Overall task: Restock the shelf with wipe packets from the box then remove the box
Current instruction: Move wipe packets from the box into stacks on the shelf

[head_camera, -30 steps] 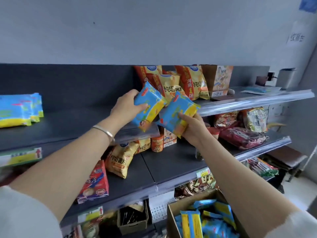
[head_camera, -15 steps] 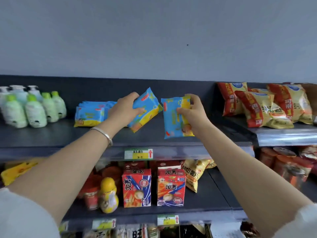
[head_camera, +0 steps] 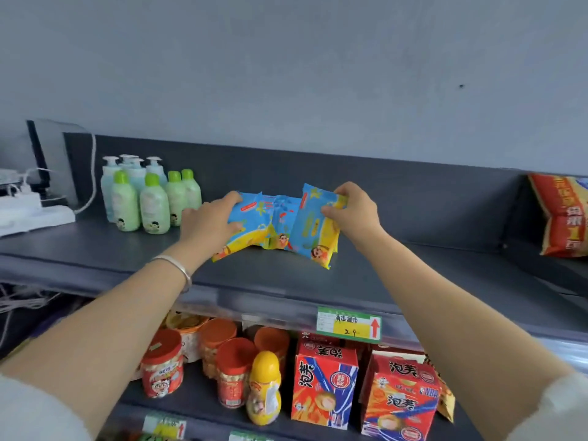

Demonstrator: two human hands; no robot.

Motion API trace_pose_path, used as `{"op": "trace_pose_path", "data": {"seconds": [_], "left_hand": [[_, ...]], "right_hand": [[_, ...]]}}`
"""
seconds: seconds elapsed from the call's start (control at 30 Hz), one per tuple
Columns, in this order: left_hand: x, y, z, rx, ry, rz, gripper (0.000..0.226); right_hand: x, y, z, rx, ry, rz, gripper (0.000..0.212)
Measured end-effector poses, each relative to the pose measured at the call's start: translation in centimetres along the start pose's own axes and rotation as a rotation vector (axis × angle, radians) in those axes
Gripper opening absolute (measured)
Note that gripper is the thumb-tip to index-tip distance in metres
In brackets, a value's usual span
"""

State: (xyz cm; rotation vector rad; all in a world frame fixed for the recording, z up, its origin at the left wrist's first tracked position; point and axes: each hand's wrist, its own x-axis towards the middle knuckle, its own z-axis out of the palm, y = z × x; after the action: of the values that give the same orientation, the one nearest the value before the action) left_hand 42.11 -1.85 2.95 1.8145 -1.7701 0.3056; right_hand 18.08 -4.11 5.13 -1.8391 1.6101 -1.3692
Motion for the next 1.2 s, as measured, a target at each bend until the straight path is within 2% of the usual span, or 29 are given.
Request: {"op": "trace_pose_path", "data": {"seconds": [0.17,0.23,0.33,0.4,0.5,0.7,0.9,1.1,1.2], "left_hand": [[2.7,-1.3,1.6,0.086,-0.054,-0.042,0.038],[3.7,-1.4,2.1,0.095,-0.045,-0.051,0.037],[4.8,-1.7,3.0,0.091,-0.064,-0.04,0.039],[5.5,-1.9,3.6,0.094,-0.11,-0.012,0.04],[6.5,-2.0,4.5,0.108,-0.196,0.052,0.039],[8.7,-1.9,6.1,0.15,-0.243,0.21,0.044],[8.9,-2.9,7.4,0.049,-0.258,0.338,0.056],[8.1,-4.1,7.7,0.149,-0.257,0.484,0.081],[7.8,-4.5,8.2,0.18,-0.168,0.509,0.081]], "right_hand": [[2.9,1.7,3.1,0.191,-0.066,0.114,0.028],[3.6,2.4,4.2,0.315,-0.117,0.156,0.035],[4.5,3.6,5.5,0.37,-0.19,0.208,0.047],[5.0,4.5,5.7,0.276,-0.191,0.204,0.044],[5.8,5.3,4.6,-0.068,-0.179,0.104,0.019],[5.8,6.1,4.0,-0.273,-0.251,0.164,0.027],[4.8,5.9,5.1,-0.371,-0.231,0.265,0.034],[3.1,4.7,5.8,-0.394,-0.158,0.275,0.074],[2.6,4.6,6.2,-0.379,-0.107,0.248,0.081]]}}
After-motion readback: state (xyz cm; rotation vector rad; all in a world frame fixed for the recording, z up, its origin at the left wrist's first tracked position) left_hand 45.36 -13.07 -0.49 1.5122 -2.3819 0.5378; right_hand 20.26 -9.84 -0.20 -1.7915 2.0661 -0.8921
